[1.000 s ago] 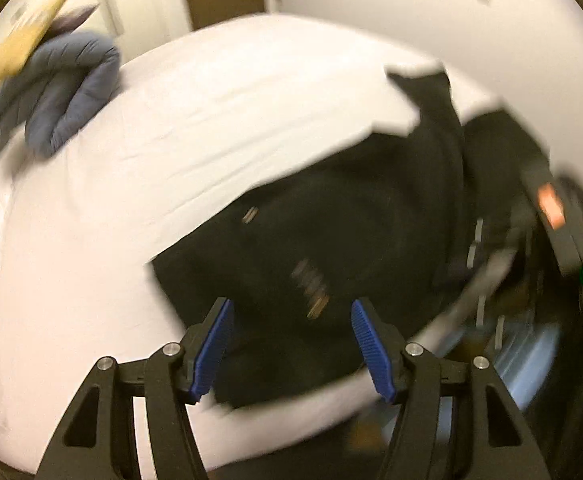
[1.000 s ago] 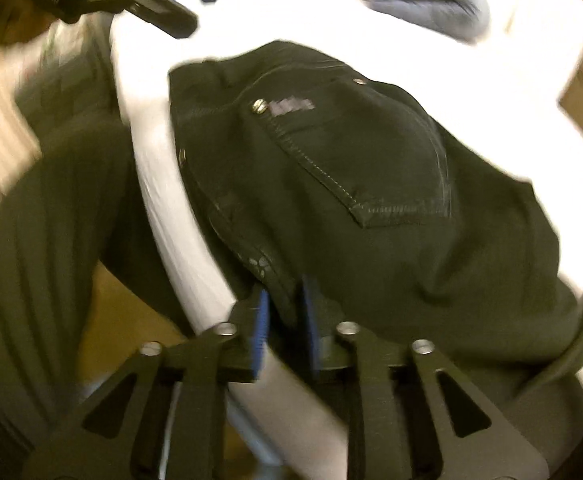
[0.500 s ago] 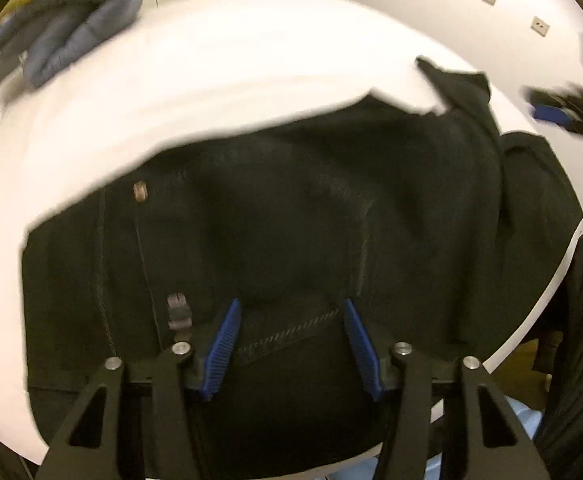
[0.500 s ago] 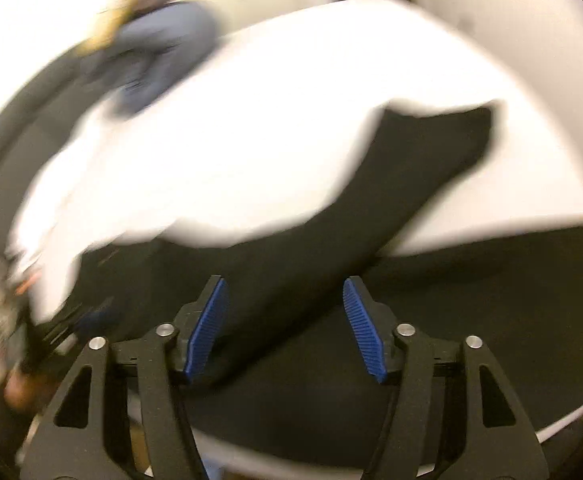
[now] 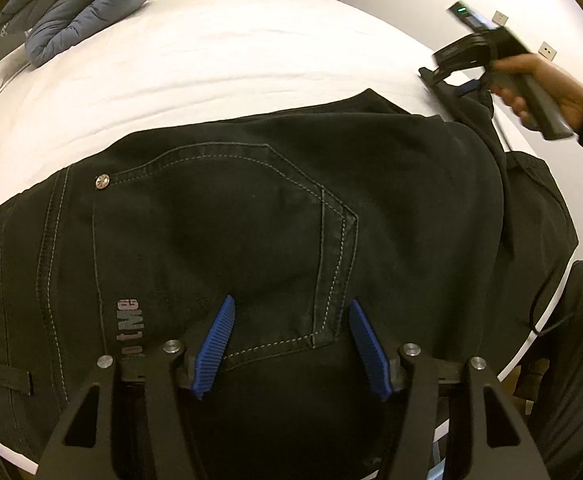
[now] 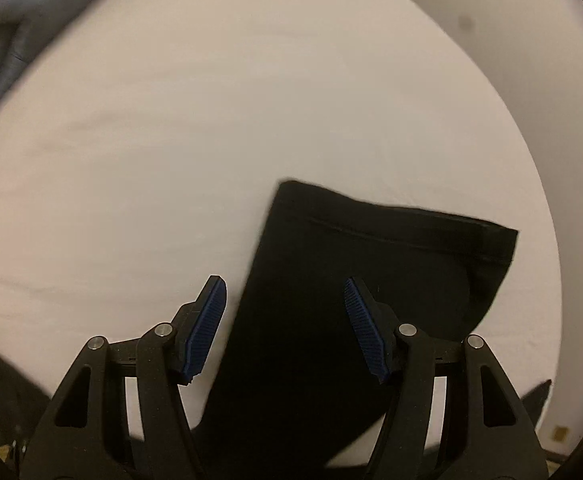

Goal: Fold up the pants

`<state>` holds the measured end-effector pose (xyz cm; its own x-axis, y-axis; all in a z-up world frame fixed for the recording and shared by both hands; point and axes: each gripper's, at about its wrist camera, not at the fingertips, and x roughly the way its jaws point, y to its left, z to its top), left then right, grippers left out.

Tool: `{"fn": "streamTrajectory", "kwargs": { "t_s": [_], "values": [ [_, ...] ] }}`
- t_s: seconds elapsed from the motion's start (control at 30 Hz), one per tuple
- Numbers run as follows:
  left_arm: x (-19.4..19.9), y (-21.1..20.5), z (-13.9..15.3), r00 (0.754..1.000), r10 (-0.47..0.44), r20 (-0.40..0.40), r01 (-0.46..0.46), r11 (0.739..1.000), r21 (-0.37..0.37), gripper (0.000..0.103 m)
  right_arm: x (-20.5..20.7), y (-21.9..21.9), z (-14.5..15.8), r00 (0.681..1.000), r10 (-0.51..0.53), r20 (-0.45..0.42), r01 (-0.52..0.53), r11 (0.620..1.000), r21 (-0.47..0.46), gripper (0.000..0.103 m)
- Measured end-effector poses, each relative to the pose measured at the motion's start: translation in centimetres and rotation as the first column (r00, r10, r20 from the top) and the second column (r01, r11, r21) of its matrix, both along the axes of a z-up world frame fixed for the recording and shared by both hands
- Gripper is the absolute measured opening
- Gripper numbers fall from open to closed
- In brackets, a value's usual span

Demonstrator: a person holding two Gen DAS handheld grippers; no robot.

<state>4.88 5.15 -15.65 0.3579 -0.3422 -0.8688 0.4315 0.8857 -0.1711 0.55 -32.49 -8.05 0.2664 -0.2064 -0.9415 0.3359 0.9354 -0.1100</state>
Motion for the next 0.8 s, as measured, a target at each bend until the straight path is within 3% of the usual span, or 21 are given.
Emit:
{"fn": "streamTrajectory", "kwargs": {
  "t_s": [0.17, 0.3, 0.37, 0.47, 0.6, 0.7, 0.77, 0.8],
  "values": [
    [0.1, -0.8, -0.3, 1.000, -0.003, 0.010, 0.003, 1.000, 0.003, 0.067, 3.9, 0.8, -2.0, 0.998, -0.043, -0.048, 0.041, 0.998, -0.046, 0.059],
    [0.1, -1.4, -0.2, 1.000, -0.007, 0.015, 0.007, 1.000, 0.010, 0.070, 6.0, 0.7, -1.7, 0.998, -0.057, -0.019, 0.057, 0.998, 0.009, 0.009],
    [0.1, -1.7, -0.3, 1.000, -0.005, 0.012, 0.004, 1.000, 0.012, 0.070, 6.8, 0.1, -1.0, 0.996, -0.085, 0.012, 0.084, 0.994, 0.065, 0.005],
    [0.2, -2.0, -0.3, 1.000, -0.003, 0.006, 0.003, 1.000, 0.010, 0.070, 6.3, -0.7, 1.6, 0.983, -0.123, 0.136, 0.105, 0.986, 0.129, 0.004],
    [0.5, -2.1, -0.2, 1.000, 0.001, -0.003, -0.001, 1.000, 0.009, 0.071, 0.9, -2.6, 7.5, 0.904, -0.216, 0.369, 0.125, 0.959, 0.254, 0.004],
    [0.8, -2.2, 0.0, 1.000, -0.003, -0.009, 0.003, 1.000, 0.014, 0.072, -6.2, -6.0, 10.2, 0.783, -0.370, 0.499, 0.181, 0.904, 0.387, 0.004],
    [1.1, -2.3, 0.1, 1.000, -0.001, -0.017, 0.002, 1.000, 0.007, 0.074, -12.7, -9.8, 9.4, 0.685, -0.514, 0.517, 0.243, 0.830, 0.503, 0.005],
    [1.3, -2.4, 0.1, 1.000, -0.001, -0.022, 0.001, 1.000, 0.005, 0.076, -13.5, -8.0, 8.1, 0.657, -0.565, 0.499, 0.268, 0.794, 0.545, 0.005]
  ]
}}
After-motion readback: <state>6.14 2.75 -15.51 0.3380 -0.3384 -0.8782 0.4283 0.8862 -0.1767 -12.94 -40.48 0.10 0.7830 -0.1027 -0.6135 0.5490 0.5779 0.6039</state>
